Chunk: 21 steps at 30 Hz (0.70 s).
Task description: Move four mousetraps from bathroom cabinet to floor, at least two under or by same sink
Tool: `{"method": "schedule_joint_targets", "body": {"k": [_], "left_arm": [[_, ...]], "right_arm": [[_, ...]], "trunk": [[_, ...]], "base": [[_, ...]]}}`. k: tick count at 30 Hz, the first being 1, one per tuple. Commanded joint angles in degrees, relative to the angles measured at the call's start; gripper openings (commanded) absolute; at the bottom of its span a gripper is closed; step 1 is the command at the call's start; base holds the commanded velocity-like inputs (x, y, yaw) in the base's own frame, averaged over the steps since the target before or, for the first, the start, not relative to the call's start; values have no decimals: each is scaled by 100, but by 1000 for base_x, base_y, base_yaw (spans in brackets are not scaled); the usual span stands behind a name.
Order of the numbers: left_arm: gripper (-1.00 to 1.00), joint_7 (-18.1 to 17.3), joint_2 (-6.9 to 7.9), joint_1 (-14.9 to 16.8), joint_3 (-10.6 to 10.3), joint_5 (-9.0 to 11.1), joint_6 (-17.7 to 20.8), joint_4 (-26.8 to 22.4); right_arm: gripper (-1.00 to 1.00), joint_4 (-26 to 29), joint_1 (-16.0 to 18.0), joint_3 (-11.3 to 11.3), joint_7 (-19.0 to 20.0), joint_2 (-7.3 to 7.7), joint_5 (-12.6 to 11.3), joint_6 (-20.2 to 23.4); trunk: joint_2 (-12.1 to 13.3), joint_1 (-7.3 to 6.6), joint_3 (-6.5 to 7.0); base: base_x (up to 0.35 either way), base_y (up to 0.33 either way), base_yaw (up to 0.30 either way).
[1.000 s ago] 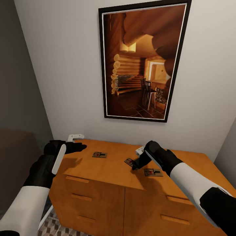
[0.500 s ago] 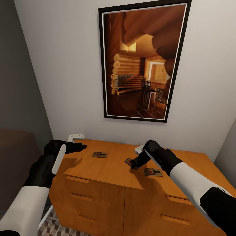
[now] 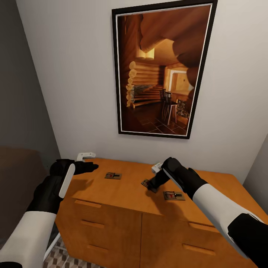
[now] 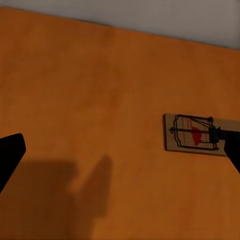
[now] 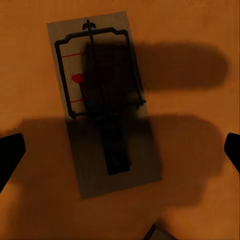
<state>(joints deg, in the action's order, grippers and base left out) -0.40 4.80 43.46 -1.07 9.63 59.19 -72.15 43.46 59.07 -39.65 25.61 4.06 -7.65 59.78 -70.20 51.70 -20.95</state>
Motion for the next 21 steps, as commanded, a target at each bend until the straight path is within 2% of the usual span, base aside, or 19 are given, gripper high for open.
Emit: {"method": "schedule_joint_targets", "body": {"k": [1, 21], "left_arm": [[100, -4, 4, 5, -7, 4, 22, -3], [100, -4, 9, 5, -7, 10, 22, -1]], "right_arm": [[100, 39, 8, -27, -30, 7, -54, 22], [100, 177, 7, -26, -38, 7, -52, 22]], "trunk": [[-5, 0, -7], [-5, 0, -7]], "base": [[0, 0, 0], [0, 0, 0]]}}
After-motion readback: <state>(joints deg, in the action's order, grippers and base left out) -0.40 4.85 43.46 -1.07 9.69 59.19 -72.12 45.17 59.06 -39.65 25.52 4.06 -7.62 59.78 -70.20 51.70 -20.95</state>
